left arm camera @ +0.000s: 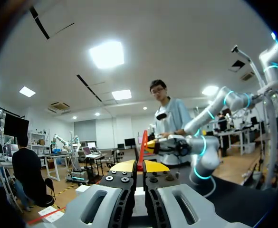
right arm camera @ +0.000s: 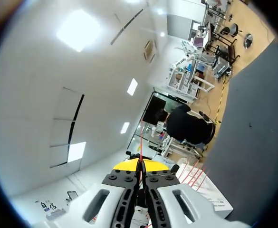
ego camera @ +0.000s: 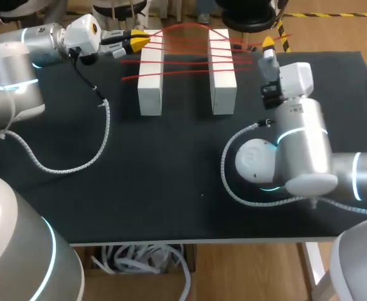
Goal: Grab the tape and strap the tape.
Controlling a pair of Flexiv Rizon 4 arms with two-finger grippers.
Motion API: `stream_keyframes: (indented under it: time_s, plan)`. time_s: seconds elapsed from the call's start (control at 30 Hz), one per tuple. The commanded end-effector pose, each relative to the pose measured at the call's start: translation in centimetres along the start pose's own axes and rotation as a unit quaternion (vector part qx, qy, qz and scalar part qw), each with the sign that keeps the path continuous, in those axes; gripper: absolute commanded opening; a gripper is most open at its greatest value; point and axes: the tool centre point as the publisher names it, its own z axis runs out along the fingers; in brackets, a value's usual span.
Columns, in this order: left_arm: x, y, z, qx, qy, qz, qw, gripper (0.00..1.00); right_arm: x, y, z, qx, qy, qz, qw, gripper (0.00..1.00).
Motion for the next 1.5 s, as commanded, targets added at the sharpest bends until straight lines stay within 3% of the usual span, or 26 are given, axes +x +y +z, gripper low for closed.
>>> stream_keyframes:
  time_s: [0.03, 0.53, 0.73, 0.83, 1.03, 1.23, 1.5]
  plan:
    - [-0.1, 0.2, 0.0, 0.002, 0.002, 0.001, 1.000, 0.00, 0.7, 0.0, -0.2, 0.000, -0.014, -0.002, 1.000, 0.00]
    - [-0.1, 0.2, 0.0, 0.002, 0.002, 0.001, 1.000, 0.00, 0.7, 0.0, -0.2, 0.000, -0.014, -0.002, 1.000, 0.00]
    - [-0.1, -0.2, 0.4, -0.102, -0.002, -0.040, 0.994, 0.00, 0.7, 0.0, -0.2, 0.000, -0.014, -0.002, 1.000, 0.00]
    - [-0.1, -0.3, 1.0, -0.162, -0.002, -0.045, 0.986, 0.00, 0.7, 0.0, -0.2, 0.000, -0.014, -0.002, 1.000, 0.00]
    - [-0.1, -0.7, 1.9, -0.303, -0.006, -0.059, 0.951, 0.00, 0.7, 0.0, -0.2, 0.000, -0.014, -0.002, 1.000, 0.00]
    - [-0.2, -1.0, 2.4, -0.379, -0.005, -0.093, 0.921, 0.00, 0.7, 0.0, -0.2, 0.000, -0.014, -0.002, 1.000, 0.00]
    - [-0.3, -1.4, 3.0, -0.419, -0.005, -0.125, 0.900, 0.00, 0.7, 0.0, -0.2, 0.000, -0.014, -0.002, 1.000, 0.00]
